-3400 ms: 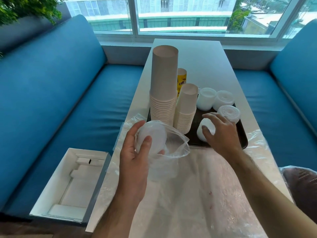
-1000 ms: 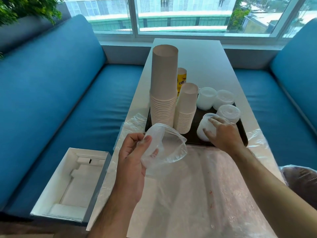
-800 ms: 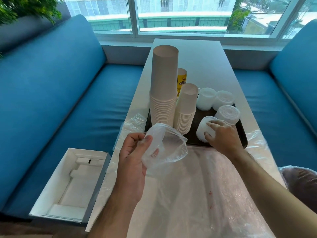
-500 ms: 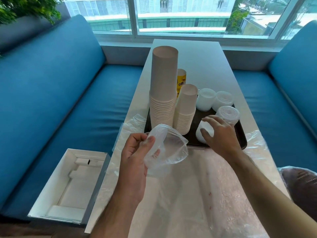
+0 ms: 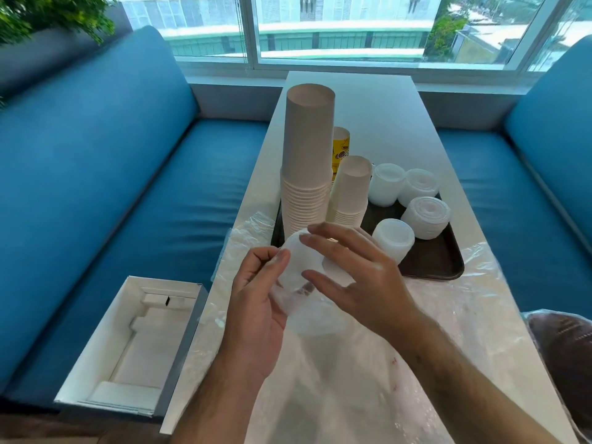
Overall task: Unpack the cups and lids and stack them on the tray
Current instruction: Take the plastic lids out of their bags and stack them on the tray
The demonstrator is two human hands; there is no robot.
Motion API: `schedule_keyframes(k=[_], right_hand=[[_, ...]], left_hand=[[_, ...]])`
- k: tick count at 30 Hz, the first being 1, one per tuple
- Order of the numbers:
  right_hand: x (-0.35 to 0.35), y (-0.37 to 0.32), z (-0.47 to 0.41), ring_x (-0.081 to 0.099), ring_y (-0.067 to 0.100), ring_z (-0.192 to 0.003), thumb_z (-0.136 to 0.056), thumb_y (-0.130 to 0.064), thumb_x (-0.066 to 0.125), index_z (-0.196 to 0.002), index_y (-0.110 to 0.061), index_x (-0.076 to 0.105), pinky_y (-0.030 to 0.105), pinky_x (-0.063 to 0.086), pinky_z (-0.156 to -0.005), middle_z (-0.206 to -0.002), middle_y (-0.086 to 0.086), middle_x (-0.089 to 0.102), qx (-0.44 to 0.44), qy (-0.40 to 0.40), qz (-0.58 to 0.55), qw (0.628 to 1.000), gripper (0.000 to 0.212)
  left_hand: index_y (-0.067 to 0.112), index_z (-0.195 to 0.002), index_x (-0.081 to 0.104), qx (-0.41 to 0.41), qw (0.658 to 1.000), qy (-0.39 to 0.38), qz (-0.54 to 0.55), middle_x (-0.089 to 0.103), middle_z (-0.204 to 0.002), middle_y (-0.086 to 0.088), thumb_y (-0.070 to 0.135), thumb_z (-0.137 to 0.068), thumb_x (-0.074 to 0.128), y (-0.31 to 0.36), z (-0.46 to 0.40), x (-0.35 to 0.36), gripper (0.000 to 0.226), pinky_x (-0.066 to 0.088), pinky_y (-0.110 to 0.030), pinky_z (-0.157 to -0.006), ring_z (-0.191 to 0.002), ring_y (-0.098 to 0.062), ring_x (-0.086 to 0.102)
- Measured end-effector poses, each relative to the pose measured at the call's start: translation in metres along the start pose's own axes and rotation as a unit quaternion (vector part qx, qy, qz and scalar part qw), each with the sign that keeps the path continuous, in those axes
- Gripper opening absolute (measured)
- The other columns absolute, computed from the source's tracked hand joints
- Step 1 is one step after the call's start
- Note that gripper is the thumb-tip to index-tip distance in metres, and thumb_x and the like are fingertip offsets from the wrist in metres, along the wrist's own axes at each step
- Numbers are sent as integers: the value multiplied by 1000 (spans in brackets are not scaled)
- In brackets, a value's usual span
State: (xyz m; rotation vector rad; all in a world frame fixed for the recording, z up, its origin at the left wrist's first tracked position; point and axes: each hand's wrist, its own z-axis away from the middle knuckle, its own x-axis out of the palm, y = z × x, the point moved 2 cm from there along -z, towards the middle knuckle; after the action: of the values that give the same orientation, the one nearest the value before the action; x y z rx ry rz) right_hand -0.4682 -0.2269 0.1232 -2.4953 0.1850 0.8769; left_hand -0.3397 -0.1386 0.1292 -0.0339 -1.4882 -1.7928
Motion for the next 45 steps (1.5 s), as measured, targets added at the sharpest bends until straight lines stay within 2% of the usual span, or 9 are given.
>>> schedule_keyframes(k=[7,10,14,18,24,31,35,41,45], right_hand=[[-2,2,4,60,10,-114,-83,-27,83,-117,-22,60,20,47,-101,-120,-1,68,28,-28,-23,999,41],[-7,1,2,62,6,-103,-88,-24,76,-119,-21,63,20,53,-92,-113,-4,69,52,-51,-53,996,34],[-27,19,-3,62,5,-98,-95,-4,67,-110,-1,72,15,46,-89,-106,-1,67,80,22,-72,994,17],[-44,66,-2,56,4,-106,-100,-5,52,-124,-3,67,5,36,-93,-117,4,67,201,99,29,974,28],[-21,143,21,61,34,-120,-100,-5,51,-129,-4,65,43,47,-105,-129,17,66,284,-13,172,943,33],[-9,158,41,51,29,-134,-92,-33,67,-136,-12,62,49,37,-110,-143,7,58,290,-175,254,906,49],[-10,157,45,53,31,-131,-88,-24,71,-132,-11,66,49,37,-107,-138,7,62,282,-166,250,911,46],[-11,149,42,49,30,-135,-92,-25,69,-138,-13,60,48,34,-111,-145,7,56,286,-167,242,912,48],[-29,106,16,63,19,-111,-91,-19,72,-122,-17,69,35,51,-96,-123,2,67,269,-20,80,960,31]], left_hand=[[12,-123,60,-40,999,-2,35,69,-117,-17,33,-74,68,-2,-2,-2,54,62,-37,-70,-97,-28,72],[11,-116,59,-33,997,-1,72,70,-115,-18,28,-77,67,-2,-7,-5,43,62,-40,-77,-94,-26,72],[14,-97,62,-10,997,10,72,71,-109,-10,24,-78,67,-2,-14,-12,21,56,-49,-91,-103,-25,67],[16,-95,64,0,998,31,50,72,-104,-5,25,-76,68,-2,-14,-14,21,53,-55,-98,-105,-23,67],[18,-92,65,1,999,32,43,73,-102,-4,25,-73,70,-5,-11,-10,22,57,-49,-91,-102,-22,69],[18,-91,65,3,999,34,35,72,-104,-4,26,-73,69,-3,-10,-12,20,57,-49,-91,-104,-24,68],[17,-90,65,5,999,31,34,73,-99,-3,25,-75,70,-3,-9,-10,18,56,-51,-94,-97,-20,71],[23,-82,71,12,999,31,3,70,-106,-6,30,-71,74,-4,-7,-8,14,53,-57,-98,-110,-27,66],[25,-85,74,22,999,29,-36,71,-100,1,34,-72,74,-4,-5,-5,16,56,-55,-95,-110,-26,65]])
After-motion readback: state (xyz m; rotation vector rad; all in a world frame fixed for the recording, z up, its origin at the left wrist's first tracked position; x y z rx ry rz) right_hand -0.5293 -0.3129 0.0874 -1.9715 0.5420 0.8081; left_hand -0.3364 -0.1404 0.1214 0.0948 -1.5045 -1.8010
